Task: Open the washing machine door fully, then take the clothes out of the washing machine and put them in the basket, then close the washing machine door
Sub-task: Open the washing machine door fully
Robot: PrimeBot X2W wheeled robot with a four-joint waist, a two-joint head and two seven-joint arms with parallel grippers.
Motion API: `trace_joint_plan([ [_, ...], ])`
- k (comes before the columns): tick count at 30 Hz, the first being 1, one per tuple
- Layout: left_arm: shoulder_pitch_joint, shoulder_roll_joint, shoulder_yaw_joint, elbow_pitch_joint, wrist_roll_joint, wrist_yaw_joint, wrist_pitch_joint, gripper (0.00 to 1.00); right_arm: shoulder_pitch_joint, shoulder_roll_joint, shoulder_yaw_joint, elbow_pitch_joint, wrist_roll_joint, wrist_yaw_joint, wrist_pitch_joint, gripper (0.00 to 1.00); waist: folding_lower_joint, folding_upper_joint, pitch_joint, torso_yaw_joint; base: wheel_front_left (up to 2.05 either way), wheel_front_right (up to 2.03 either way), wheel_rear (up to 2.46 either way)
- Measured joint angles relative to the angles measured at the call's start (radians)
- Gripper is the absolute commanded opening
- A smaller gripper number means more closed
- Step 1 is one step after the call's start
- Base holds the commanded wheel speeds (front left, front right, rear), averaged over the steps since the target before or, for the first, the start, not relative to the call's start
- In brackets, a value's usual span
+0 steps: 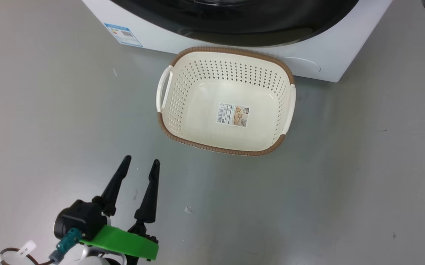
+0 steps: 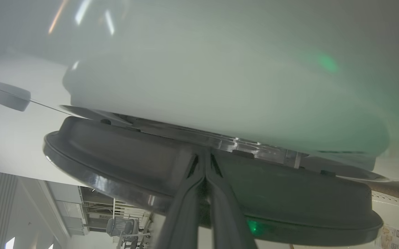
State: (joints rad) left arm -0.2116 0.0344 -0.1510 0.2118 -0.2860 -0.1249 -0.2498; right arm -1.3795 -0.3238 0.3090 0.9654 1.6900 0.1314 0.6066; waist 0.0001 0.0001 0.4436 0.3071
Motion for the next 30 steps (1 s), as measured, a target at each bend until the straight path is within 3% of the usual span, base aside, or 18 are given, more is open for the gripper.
trace_joint_plan([
  [12,-0.015,0.0,-0.007,0.001,-0.015,0.0,0.0,1.0,0.013,-0.008,0.014,-0.042,-0.019,-0.002,0.035,0.0,0.0,0.0,-0.017,0.011,0.0,0.0,0.0],
  [20,-0.009,-0.001,-0.005,0.0,-0.019,0.0,0.0,1.0,0.126,-0.02,0.02,-0.156,-0.02,-0.003,0.063,0.0,0.0,-0.0001,-0.062,0.01,0.0,0.0,0.0],
  [30,0.025,0.0,-0.009,0.0,-0.019,0.0,0.0,1.0,0.203,-0.012,0.024,-0.208,-0.022,-0.003,0.085,0.0,0.0,0.0,-0.103,0.012,0.0,0.0,0.0],
])
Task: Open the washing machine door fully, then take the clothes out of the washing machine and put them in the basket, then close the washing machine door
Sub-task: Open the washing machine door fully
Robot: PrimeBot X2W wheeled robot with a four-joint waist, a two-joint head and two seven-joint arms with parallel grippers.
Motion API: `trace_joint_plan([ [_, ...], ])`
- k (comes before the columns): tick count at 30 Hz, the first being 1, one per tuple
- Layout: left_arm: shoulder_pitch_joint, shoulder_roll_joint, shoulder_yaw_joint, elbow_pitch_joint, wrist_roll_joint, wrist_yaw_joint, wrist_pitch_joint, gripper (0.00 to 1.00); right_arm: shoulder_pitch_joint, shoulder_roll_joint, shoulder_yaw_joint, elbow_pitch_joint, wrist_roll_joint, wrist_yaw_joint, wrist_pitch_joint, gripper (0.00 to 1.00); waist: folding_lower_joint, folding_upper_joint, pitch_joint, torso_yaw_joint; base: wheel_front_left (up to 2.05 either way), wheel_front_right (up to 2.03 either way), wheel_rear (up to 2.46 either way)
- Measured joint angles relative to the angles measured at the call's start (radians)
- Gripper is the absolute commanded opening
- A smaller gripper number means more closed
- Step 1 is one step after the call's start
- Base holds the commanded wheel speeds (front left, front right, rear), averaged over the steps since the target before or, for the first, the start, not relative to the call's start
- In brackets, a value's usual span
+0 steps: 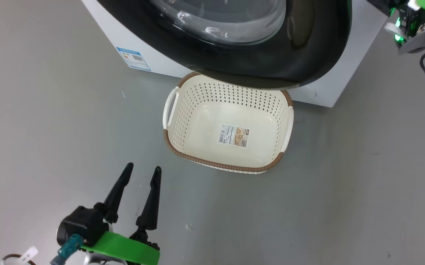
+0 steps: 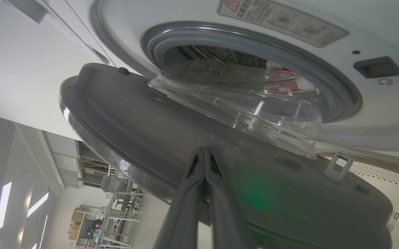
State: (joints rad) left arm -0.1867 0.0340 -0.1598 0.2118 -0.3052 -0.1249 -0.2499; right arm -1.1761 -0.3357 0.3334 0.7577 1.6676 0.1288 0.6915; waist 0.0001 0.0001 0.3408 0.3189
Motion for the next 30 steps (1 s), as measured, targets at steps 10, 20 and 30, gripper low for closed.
trace_joint_plan([
  [10,0.005,0.0,-0.002,-0.001,0.0,0.0,0.0,1.0,0.04,-0.002,0.002,-0.025,-0.015,0.0,0.016,0.0,0.0,0.0,-0.023,0.009,0.0,0.0,0.0],
  [20,0.027,0.0,0.002,0.0,0.001,0.0,0.0,1.0,0.108,-0.001,0.011,-0.095,-0.015,0.0,0.062,0.0,0.0,0.0,-0.051,0.004,0.0,0.0,0.0],
  [30,0.047,0.001,0.001,-0.001,0.002,0.0,0.0,1.0,0.172,0.005,0.03,-0.179,-0.014,0.001,0.123,0.0,0.0,0.0,-0.075,0.0,0.0,0.0,0.0],
])
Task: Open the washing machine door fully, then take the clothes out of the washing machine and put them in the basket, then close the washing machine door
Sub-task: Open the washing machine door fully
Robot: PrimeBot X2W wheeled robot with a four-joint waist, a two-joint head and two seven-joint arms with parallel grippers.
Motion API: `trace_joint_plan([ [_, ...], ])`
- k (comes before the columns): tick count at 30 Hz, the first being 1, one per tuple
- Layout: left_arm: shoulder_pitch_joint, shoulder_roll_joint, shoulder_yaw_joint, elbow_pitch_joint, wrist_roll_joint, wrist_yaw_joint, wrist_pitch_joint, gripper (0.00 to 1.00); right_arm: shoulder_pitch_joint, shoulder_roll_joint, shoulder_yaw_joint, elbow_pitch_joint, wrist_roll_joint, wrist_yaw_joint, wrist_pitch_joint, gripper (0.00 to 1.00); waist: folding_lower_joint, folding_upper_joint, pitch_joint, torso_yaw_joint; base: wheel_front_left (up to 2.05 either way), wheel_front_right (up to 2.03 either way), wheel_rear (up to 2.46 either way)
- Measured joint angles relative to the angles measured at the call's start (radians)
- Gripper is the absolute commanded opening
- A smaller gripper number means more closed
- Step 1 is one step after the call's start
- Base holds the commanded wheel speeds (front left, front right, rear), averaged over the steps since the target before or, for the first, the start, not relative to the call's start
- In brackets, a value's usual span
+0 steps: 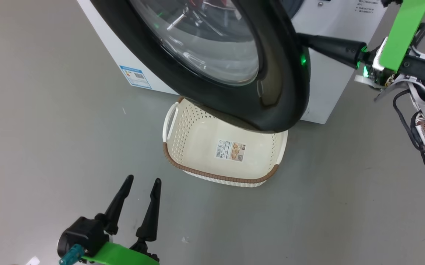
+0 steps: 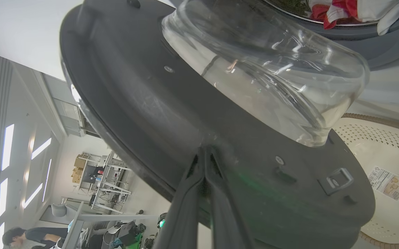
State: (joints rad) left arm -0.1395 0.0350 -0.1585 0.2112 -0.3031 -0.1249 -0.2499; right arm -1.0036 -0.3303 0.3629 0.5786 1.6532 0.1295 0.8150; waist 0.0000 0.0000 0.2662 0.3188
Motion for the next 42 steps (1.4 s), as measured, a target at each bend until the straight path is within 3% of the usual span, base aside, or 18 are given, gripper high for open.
trace_joint_plan([
  [17,0.022,0.0,0.001,-0.003,0.0,0.001,0.0,1.0,0.096,0.046,0.032,-0.127,0.013,0.007,0.083,0.0,0.0,0.0,-0.034,0.015,0.0,0.0,0.0],
  [24,0.024,0.001,0.001,-0.003,0.0,0.002,0.0,1.0,0.149,0.122,0.085,-0.139,0.009,-0.002,0.103,0.0,0.0,0.0,-0.045,0.022,0.0,0.0,0.0],
  [42,0.053,0.001,-0.004,-0.009,0.0,0.012,0.0,1.0,0.207,0.167,0.108,-0.184,-0.001,-0.004,0.127,0.0,0.0,0.0001,-0.082,0.077,0.0,0.0,0.0],
])
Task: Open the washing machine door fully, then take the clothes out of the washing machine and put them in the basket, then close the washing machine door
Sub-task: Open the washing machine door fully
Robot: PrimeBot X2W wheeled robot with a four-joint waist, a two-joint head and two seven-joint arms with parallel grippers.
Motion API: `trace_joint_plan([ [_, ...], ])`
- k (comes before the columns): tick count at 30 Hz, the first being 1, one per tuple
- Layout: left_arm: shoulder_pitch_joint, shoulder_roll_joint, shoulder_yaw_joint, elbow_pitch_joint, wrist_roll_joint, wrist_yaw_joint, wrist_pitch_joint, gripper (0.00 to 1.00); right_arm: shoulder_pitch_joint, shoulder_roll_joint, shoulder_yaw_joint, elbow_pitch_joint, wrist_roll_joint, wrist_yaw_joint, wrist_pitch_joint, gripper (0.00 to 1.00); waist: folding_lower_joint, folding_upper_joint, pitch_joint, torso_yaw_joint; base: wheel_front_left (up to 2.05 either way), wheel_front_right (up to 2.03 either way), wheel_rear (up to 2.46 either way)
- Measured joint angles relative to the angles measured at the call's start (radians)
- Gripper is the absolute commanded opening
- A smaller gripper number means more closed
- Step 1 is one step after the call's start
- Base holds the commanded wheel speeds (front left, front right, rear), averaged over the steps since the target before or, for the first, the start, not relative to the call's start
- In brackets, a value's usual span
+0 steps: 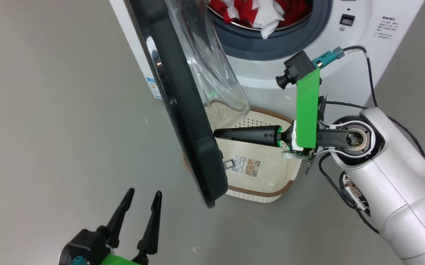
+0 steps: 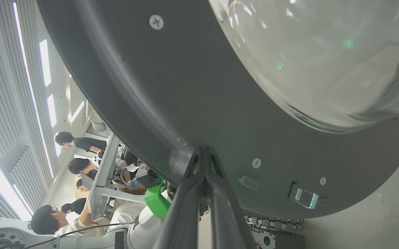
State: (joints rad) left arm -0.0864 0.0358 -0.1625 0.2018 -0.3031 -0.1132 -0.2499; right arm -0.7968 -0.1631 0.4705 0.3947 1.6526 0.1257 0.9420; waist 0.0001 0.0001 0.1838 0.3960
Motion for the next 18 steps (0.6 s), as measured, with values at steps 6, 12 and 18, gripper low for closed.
trace_joint_plan([
  [6,0.01,0.0,0.003,-0.007,0.0,0.005,0.0,1.0,0.019,0.015,0.0,-0.01,-0.01,0.0,-0.009,0.0,0.0,-0.0001,-0.013,0.029,0.0,0.0,0.0],
  [12,0.012,0.0,0.007,-0.017,-0.001,0.009,0.0,1.0,0.032,0.028,0.001,-0.024,-0.042,0.0,-0.041,0.0,0.0,0.0,-0.023,0.056,0.0,0.0,0.0],
  [18,0.026,0.0,0.008,-0.023,-0.007,0.016,0.0,1.0,0.037,0.038,0.004,-0.028,-0.063,0.0,-0.063,0.0,0.0,0.0,-0.026,0.078,0.0,0.0,0.0],
])
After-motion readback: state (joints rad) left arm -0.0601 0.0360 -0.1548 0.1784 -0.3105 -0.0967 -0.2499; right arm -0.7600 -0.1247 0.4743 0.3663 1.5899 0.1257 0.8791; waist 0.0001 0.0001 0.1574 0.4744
